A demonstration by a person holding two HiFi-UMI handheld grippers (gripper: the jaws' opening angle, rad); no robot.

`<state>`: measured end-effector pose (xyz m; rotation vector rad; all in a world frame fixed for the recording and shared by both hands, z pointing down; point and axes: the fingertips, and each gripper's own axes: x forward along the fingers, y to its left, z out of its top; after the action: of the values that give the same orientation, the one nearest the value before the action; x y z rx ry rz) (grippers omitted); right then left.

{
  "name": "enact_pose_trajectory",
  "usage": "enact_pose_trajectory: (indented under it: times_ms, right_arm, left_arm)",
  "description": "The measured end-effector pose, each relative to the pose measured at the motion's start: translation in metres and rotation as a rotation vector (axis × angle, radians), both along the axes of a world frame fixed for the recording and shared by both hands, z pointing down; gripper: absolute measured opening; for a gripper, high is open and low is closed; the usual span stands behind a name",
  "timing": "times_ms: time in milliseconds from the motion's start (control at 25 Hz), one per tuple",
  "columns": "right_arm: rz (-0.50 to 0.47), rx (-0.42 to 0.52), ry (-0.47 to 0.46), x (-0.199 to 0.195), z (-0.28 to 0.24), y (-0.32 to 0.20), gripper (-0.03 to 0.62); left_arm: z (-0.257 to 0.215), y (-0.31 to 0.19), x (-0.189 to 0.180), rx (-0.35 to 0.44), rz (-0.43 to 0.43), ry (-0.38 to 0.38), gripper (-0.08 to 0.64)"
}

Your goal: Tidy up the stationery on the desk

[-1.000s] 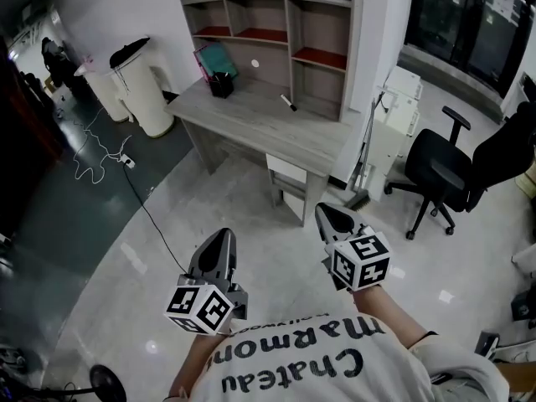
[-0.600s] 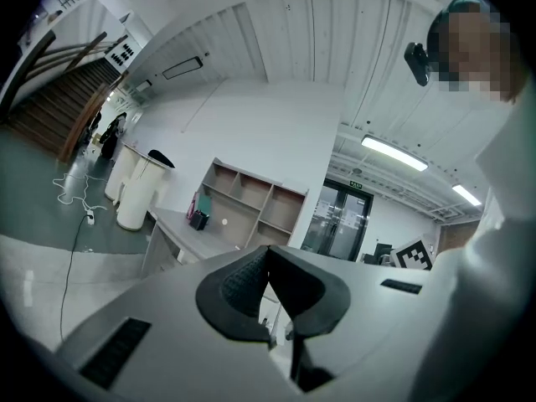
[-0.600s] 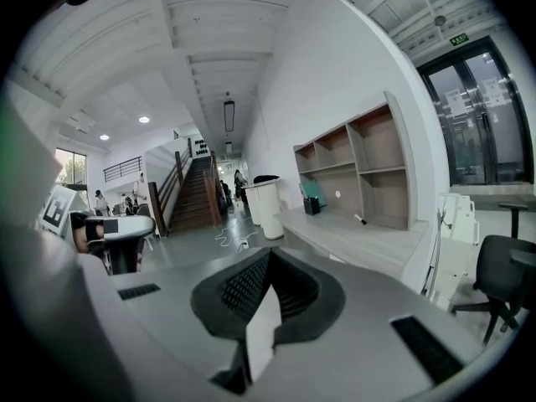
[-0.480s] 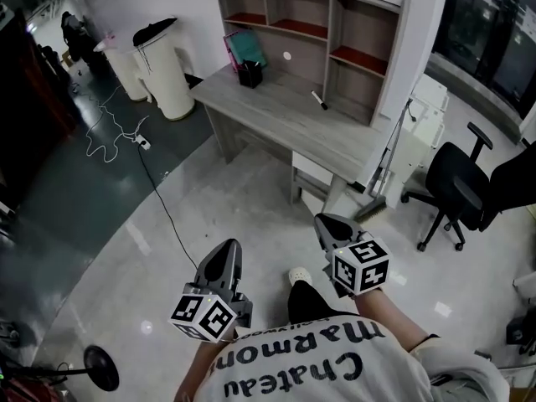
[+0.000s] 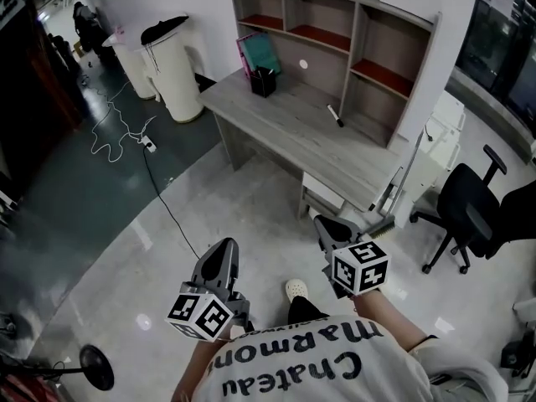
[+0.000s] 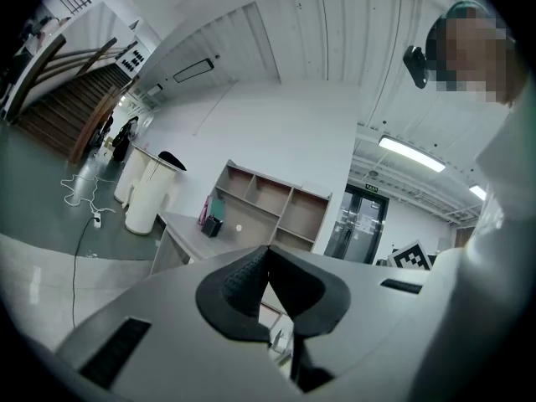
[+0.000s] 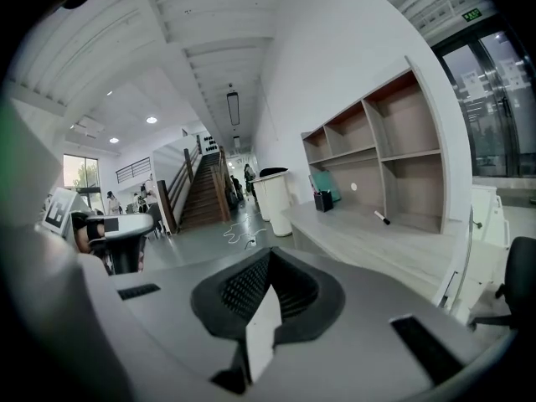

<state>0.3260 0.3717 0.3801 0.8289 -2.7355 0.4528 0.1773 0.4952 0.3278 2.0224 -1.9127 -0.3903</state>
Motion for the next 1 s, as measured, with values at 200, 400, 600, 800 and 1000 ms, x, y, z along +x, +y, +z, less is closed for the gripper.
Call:
enact_pose_trajectory:
  times_ms: [200, 400, 600, 800, 1000]
  right_arm:
    - [-0.024, 0.019, -0.005, -0.025, -0.013, -0.056, 0.012]
    - [-0.046, 0.037, -0.018, -0.05, -0.026, -0.106, 0.012]
    - [-0.067, 0.054, -0.026, -0.074, -0.033, -0.153, 0.012]
    - [-0.083, 0.068, -0.029, -0.098, -0.036, -0.193, 0.012]
    - [-0.093, 0.076, -0.027, -0.117, -0.038, -0.217, 0.012]
  left_arm:
    - [-0.012, -0.053, -0.019, 0.019, -0.013, -0.009, 0.015]
    - [-0.023, -0.098, -0.039, 0.038, -0.029, -0.015, 0.015]
    - [-0.028, -0.141, -0.061, 0.055, -0.043, -0.021, 0.015]
    - [-0.027, -0.176, -0.085, 0.059, -0.064, -0.019, 0.015]
    - [-0.027, -0.196, -0.104, 0.059, -0.074, -0.024, 0.015]
